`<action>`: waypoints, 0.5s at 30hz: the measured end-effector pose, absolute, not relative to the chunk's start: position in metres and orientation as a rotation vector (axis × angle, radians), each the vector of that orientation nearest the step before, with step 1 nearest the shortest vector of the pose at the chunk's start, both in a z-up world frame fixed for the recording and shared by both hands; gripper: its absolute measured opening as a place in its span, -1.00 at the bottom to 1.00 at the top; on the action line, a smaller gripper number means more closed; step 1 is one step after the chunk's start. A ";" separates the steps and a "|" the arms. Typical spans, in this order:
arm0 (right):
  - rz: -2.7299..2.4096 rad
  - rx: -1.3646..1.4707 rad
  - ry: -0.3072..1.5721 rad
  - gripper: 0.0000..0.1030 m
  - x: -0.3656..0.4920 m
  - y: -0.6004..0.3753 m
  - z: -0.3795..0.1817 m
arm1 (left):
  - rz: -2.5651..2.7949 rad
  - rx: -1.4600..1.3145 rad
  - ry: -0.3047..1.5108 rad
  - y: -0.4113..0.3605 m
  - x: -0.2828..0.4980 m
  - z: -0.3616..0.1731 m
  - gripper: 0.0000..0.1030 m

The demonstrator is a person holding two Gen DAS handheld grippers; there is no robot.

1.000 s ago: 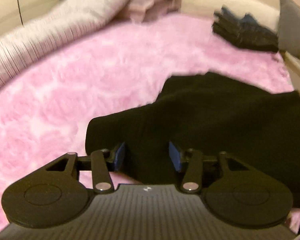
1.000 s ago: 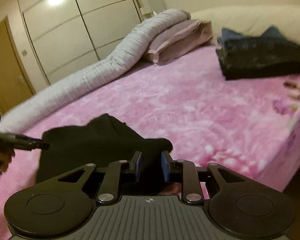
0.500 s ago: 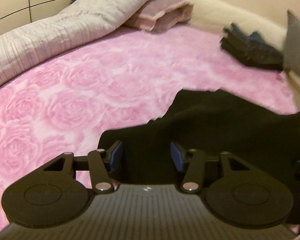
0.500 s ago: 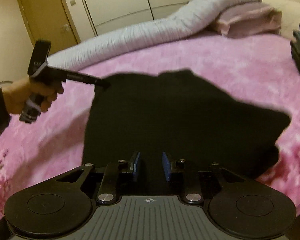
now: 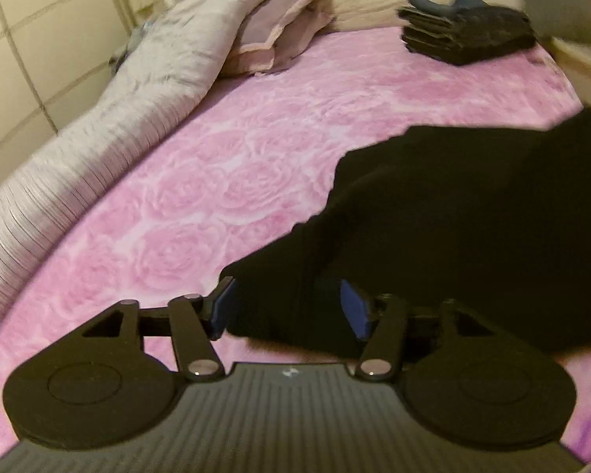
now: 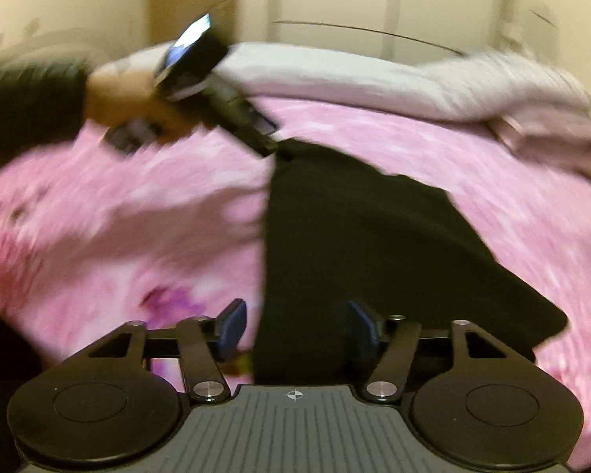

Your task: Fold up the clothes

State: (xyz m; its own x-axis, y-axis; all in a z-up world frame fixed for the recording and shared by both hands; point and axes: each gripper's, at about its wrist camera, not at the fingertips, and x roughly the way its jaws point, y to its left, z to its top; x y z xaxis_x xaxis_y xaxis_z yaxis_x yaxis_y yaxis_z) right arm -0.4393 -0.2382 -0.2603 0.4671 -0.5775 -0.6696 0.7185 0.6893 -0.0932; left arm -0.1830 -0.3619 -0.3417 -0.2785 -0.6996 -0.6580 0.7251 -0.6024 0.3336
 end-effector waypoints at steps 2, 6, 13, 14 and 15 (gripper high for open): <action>-0.783 0.104 0.804 0.26 -0.421 -0.227 -0.276 | -1.993 1.033 -0.065 -0.341 -0.180 -0.342 0.21; -0.810 -0.173 0.975 0.27 -0.394 -0.215 -0.312 | -2.037 1.116 -0.343 -0.296 -0.182 -0.355 0.54; -0.803 -0.469 1.202 0.22 -0.383 -0.222 -0.362 | -2.015 1.276 -0.891 -0.260 -0.212 -0.408 0.69; -0.788 -0.472 1.199 -0.03 -0.389 -0.223 -0.361 | -2.007 1.291 -0.944 -0.261 -0.216 -0.415 0.70; -0.775 -0.473 1.197 -0.16 -0.396 -0.224 -0.357 | -2.000 1.306 -0.987 -0.262 -0.219 -0.422 0.70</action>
State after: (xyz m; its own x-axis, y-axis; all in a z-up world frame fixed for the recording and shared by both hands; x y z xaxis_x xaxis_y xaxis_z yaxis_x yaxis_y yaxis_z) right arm -0.3962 -0.2245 -0.3570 0.1606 -0.7481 -0.6438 0.2808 0.6600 -0.6968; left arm -0.2193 -0.2618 -0.4222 -0.3771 -0.7659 -0.5208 0.0523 -0.5790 0.8136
